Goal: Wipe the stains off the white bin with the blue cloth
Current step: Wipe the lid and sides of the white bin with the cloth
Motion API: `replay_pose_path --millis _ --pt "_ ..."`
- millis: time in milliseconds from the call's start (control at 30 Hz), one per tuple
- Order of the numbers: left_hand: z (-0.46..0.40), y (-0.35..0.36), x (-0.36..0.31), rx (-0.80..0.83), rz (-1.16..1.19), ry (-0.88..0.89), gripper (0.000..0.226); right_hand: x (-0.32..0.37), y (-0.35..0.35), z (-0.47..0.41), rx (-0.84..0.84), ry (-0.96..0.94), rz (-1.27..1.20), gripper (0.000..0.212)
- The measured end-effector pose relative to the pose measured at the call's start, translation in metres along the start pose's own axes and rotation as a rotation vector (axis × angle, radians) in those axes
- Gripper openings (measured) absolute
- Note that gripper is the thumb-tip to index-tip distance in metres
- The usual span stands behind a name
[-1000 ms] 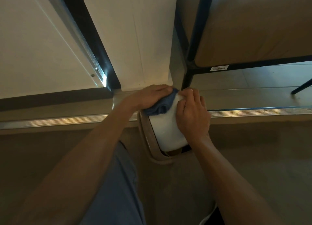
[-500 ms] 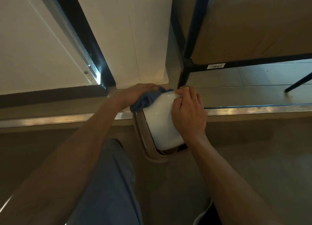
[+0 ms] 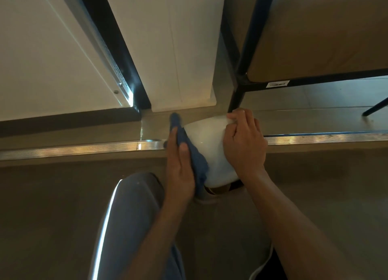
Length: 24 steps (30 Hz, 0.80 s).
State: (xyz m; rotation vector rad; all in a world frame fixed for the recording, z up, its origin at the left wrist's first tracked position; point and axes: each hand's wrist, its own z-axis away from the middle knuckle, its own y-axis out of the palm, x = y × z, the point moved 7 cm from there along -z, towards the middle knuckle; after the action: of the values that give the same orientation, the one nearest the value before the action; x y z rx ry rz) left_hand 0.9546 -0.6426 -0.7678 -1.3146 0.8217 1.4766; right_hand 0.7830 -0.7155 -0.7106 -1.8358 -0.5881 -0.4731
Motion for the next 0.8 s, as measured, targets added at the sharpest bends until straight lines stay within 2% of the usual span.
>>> replay_pose_path --millis 67,133,233,367,467,600,700,800 --pt "0.027 0.007 0.013 -0.015 -0.128 0.031 0.079 -0.002 0.001 0.000 0.003 0.000 0.013 0.027" --pt "0.034 0.008 0.004 -0.028 -0.249 0.121 0.071 -0.001 0.001 0.000 0.001 -0.005 0.011 0.027" --pt "0.004 0.007 -0.030 -0.041 -0.289 0.220 0.053 0.000 0.000 0.000 -0.002 -0.013 0.004 0.023" --pt "-0.050 0.011 -0.057 -0.038 -0.366 0.149 0.042 -0.001 0.000 0.000 -0.004 0.006 -0.006 0.020" --pt "-0.012 0.013 -0.041 -0.125 -0.336 0.232 0.046 -0.001 -0.001 0.000 -0.003 0.004 -0.016 0.021" --pt "0.070 0.020 0.006 -0.092 -0.413 0.313 0.067 -0.001 -0.001 0.000 -0.003 -0.018 -0.004 0.021" --pt "0.068 0.020 0.011 -0.079 -0.485 0.358 0.072 -0.001 -0.002 -0.001 -0.004 -0.015 -0.008 0.021" --pt "0.046 0.015 -0.009 -0.091 -0.490 0.381 0.067 -0.001 -0.004 -0.001 -0.018 0.010 -0.013 0.021"
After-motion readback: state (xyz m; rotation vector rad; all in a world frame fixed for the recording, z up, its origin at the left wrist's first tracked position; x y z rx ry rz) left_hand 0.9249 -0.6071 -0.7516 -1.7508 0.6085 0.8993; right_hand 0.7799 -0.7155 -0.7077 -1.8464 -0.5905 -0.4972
